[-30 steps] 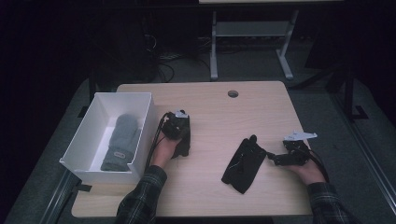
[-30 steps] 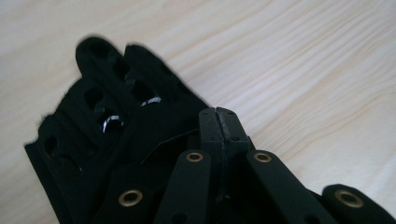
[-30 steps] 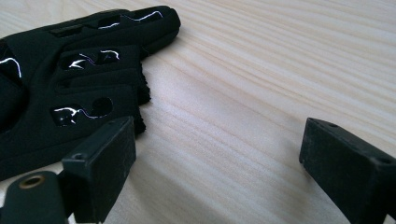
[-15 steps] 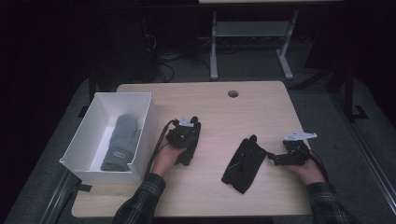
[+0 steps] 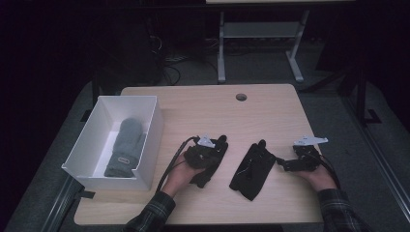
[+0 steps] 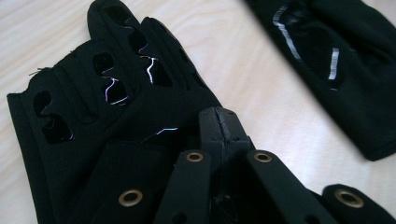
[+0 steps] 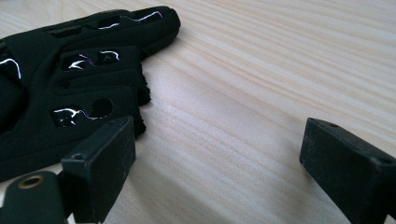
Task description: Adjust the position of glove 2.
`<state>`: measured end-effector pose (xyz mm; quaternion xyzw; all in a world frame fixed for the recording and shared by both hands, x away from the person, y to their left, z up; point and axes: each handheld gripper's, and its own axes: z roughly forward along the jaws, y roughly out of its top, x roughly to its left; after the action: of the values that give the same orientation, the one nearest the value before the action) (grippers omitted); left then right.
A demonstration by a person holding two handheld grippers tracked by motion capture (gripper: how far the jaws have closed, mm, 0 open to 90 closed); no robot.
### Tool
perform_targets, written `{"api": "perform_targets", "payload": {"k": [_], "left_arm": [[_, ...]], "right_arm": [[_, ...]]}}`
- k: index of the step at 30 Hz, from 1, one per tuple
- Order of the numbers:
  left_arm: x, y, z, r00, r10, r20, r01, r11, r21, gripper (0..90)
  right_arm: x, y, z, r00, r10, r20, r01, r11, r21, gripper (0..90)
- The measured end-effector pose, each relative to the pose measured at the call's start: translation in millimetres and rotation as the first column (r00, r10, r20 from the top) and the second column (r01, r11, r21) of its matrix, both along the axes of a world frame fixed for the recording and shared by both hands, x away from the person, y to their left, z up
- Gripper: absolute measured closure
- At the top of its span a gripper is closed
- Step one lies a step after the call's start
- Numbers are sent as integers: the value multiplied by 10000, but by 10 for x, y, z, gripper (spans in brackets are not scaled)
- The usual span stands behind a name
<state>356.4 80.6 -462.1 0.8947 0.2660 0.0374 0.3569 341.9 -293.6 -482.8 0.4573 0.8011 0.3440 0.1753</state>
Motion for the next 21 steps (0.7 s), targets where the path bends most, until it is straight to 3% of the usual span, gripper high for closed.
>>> {"api": "perform_targets", "payload": {"k": [2,3,8,9,11,14,18,21], "left_arm": [[-26,-22,10,10000,-96,-24,96,9999,-66,883],[-26,-11,26,10000,-50,71,51,9999,-104,827],[-10,146,165,9971,592,480,-562,9965,-613,696],[-6,195,196,9947,860,571,-817,9939,-745,671],[30,348,249,9873,1393,767,-1338,9883,-729,636],[69,479,223,9776,1990,681,-1944,9785,-690,599],[78,571,163,9708,2344,509,-2310,9708,-645,541],[84,606,141,9685,2446,460,-2418,9685,-591,539]], "right_arm": [[0,0,0,10000,13,-2,-13,10000,0,101],[-1,3,0,10000,37,-20,-37,10000,11,98],[-11,7,34,9998,110,-143,-110,9999,-41,171],[-48,9,97,9998,96,-175,-94,9999,111,335],[-97,22,171,9995,329,16,-330,9988,366,475],[-179,103,280,9956,915,213,-927,9934,668,697],[-285,261,289,9823,1870,59,-1870,9804,617,871],[-310,308,276,9773,2113,-136,-2102,9760,571,895]]}}
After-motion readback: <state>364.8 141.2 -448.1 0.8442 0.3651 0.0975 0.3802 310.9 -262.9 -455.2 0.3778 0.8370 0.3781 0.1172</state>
